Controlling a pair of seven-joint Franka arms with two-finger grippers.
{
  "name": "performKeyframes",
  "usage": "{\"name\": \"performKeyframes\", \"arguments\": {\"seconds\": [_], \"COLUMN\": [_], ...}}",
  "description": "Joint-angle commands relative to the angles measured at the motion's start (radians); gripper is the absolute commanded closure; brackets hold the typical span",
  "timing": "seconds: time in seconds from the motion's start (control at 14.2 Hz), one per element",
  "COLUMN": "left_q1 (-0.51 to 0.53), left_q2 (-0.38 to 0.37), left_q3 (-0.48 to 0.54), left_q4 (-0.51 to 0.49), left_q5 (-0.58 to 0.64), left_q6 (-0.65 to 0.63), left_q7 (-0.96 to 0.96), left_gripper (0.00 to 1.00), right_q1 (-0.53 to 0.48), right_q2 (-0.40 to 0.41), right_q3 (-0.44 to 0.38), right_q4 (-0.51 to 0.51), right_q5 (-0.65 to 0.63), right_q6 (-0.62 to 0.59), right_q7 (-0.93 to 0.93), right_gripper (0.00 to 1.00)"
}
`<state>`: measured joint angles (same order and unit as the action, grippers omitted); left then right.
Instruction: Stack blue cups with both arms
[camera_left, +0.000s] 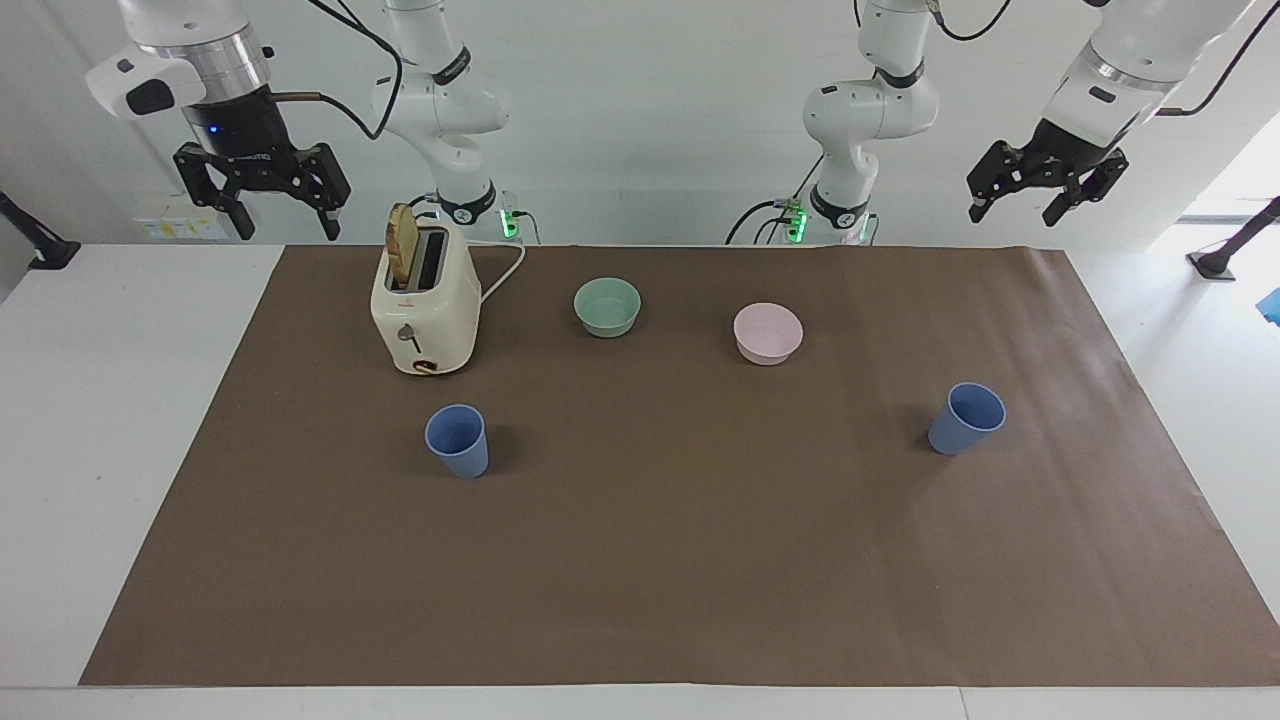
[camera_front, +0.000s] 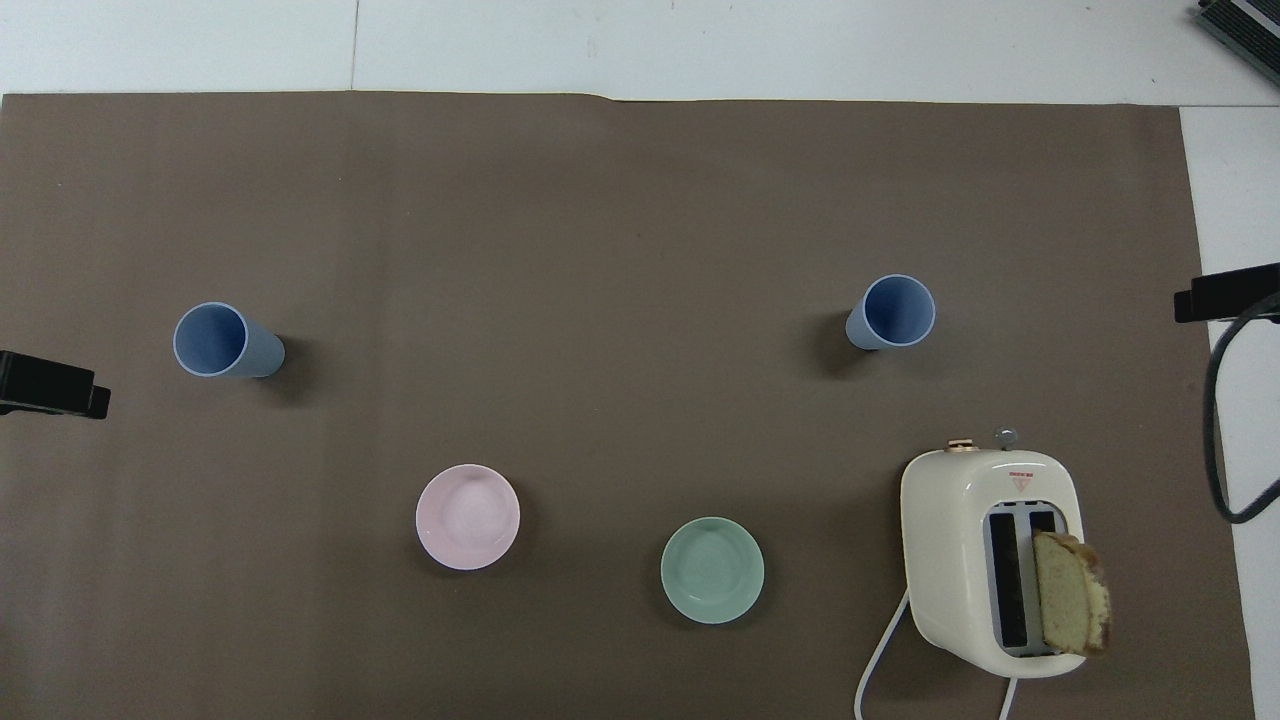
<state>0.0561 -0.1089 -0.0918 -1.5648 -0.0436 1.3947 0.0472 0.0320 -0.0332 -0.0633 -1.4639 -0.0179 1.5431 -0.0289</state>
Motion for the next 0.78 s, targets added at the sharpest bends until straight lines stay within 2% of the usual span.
{"name": "performKeyframes", "arguments": {"seconds": [0.0, 0.71], "left_q1": [-0.009, -0.002], "left_q2": [-0.018, -0.026], "left_q3": [0.007, 0.009], "left_q4": [-0.011, -0.024], "left_q5": [-0.004, -0.005], "left_q6": [-0.01, -0.002], "left_q7": [0.0, 0.002], "left_gripper": [0.0, 0.0], "right_q1": [-0.01, -0.01], "right_q2": [-0.014, -0.014], "right_q3": [0.005, 0.003], "right_q4": [-0.016, -0.016], "right_q5": [0.007, 0.007], "right_q6": [0.009, 0.009], "right_q7": [-0.026, -0.026], "right_gripper": [0.0, 0.0]}}
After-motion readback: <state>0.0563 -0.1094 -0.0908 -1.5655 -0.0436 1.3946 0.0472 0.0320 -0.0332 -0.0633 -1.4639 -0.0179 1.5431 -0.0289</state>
